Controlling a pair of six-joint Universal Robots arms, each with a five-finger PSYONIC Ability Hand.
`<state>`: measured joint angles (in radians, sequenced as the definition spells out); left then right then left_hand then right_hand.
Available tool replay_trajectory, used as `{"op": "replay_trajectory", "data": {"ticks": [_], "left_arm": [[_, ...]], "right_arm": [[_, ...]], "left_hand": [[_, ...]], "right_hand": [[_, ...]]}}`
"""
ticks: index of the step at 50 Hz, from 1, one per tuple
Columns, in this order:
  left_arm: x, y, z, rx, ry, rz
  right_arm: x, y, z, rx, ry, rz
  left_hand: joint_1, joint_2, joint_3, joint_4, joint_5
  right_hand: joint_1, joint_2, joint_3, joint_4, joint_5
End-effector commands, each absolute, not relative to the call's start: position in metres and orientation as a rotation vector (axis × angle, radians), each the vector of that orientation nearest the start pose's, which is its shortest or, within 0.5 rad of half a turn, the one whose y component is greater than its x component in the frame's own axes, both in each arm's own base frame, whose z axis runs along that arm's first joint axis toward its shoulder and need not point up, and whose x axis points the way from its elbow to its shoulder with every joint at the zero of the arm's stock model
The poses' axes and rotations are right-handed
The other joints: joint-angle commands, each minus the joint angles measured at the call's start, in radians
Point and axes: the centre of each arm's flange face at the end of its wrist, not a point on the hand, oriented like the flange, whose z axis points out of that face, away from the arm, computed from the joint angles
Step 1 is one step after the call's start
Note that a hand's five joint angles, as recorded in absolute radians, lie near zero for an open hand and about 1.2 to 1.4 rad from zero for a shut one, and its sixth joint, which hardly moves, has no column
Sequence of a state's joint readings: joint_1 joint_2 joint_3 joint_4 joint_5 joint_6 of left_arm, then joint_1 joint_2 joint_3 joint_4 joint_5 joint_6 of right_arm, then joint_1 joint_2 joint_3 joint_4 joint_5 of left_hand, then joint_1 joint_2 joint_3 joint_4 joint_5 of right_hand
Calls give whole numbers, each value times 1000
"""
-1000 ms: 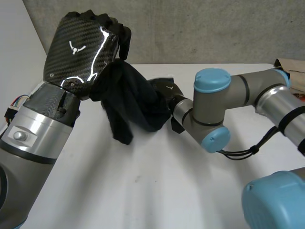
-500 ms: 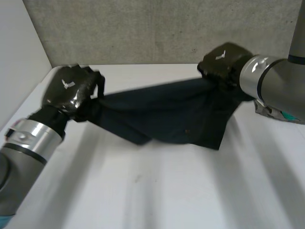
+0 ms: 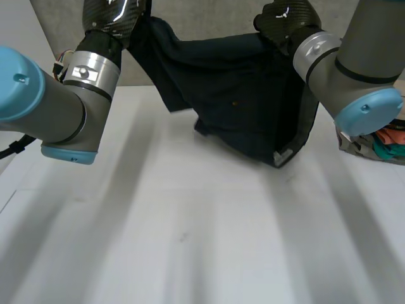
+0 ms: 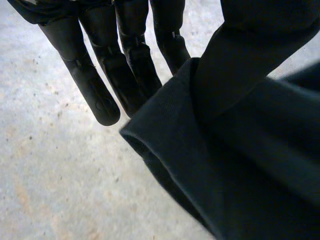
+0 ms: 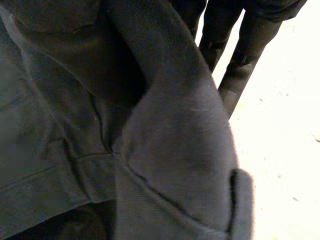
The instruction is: Fold the laundry.
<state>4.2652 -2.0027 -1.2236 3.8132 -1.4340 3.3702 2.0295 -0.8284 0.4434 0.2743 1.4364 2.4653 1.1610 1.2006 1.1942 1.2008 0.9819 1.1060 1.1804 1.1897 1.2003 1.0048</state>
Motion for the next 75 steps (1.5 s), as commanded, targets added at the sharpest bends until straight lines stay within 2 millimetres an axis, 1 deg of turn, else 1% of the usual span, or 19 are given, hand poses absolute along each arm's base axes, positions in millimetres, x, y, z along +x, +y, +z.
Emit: {"op": "replay_trajectory", "data": {"ticks": [1, 4, 9, 14, 17, 20, 24, 25, 28, 31, 35, 36, 43, 47, 52, 55, 61, 65, 75], "left_arm": [[-310, -284, 305, 825, 1667, -2902], [-300, -264, 292, 849, 1739, -2853], [-286, -235, 280, 881, 1807, -2812], [-280, -212, 256, 1004, 1905, -2748], [-280, -207, 241, 1065, 1957, -2709], [-282, -209, 220, 1112, 2036, -2633], [-285, -216, 204, 1126, 2102, -2567], [-286, -217, 202, 1129, 2108, -2562], [-288, -219, 202, 1128, 2112, -2561], [-288, -221, 204, 1119, 2103, -2572], [-287, -222, 206, 1113, 2095, -2578], [-287, -222, 207, 1113, 2095, -2578], [-286, -223, 207, 1106, 2095, -2581], [-286, -224, 207, 1104, 2097, -2579], [-286, -226, 207, 1098, 2098, -2584], [-286, -226, 206, 1098, 2100, -2582], [-286, -226, 205, 1100, 2102, -2578], [-287, -226, 204, 1103, 2106, -2575], [-288, -231, 200, 1101, 2114, -2566]], "right_arm": [[320, -320, 298, -1504, 1904, -1985], [309, -311, 286, -1574, 2007, -1826], [289, -278, 266, -1713, 2148, -1440], [287, -269, 242, -1822, 2151, -1326], [292, -287, 212, -1821, 2179, -1342], [298, -304, 195, -1800, 2212, -1427], [302, -336, 190, -1656, 2261, -1689], [303, -345, 191, -1586, 2266, -1793], [302, -355, 196, -1460, 2274, -1935], [299, -354, 194, -1398, 2296, -1940], [287, -338, 222, -1297, 2300, -1968], [282, -326, 236, -1264, 2298, -1975], [259, -276, 259, -1103, 2335, -1900], [245, -246, 255, -961, 2374, -1768], [229, -221, 224, -902, 2403, -1536], [228, -215, 210, -900, 2386, -1472], [226, -233, 186, -870, 2332, -1596], [230, -261, 152, -855, 2369, -1639], [240, -307, 122, -861, 2395, -1761]], "left_hand": [[235, 196, 202, 195, 240], [235, 196, 202, 195, 240], [235, 196, 202, 195, 240], [235, 196, 202, 195, 240], [235, 196, 202, 195, 240], [235, 196, 202, 195, 240], [235, 196, 202, 195, 240], [235, 196, 202, 195, 240], [235, 196, 202, 195, 240], [235, 196, 202, 195, 240], [235, 196, 202, 195, 240], [235, 196, 202, 195, 240], [235, 196, 202, 195, 240], [235, 196, 202, 195, 240], [235, 196, 202, 195, 240], [235, 196, 202, 195, 240], [235, 196, 202, 195, 240], [235, 196, 202, 195, 240], [235, 196, 202, 195, 240]], "right_hand": [[290, 216, 207, 196, 217], [290, 216, 207, 196, 217], [290, 216, 207, 196, 217], [290, 216, 207, 196, 217], [290, 216, 207, 196, 217], [290, 216, 207, 196, 217], [-514, -588, -597, -608, -587], [-926, -1000, -1010, -1020, -999], [-931, -1006, -1015, -1026, -1005], [-931, -1006, -1015, -1026, -1005], [-931, -1006, -1015, -1026, -1005], [-931, -1006, -1015, -1026, -1005], [-804, -878, -888, -898, -877], [-607, -682, -691, -702, -681], [-513, -588, -597, -607, -586], [-513, -588, -597, -607, -586], [-616, -690, -699, -710, -689], [-642, -717, -726, -737, -716], [-601, -676, -685, -696, -675]]}}
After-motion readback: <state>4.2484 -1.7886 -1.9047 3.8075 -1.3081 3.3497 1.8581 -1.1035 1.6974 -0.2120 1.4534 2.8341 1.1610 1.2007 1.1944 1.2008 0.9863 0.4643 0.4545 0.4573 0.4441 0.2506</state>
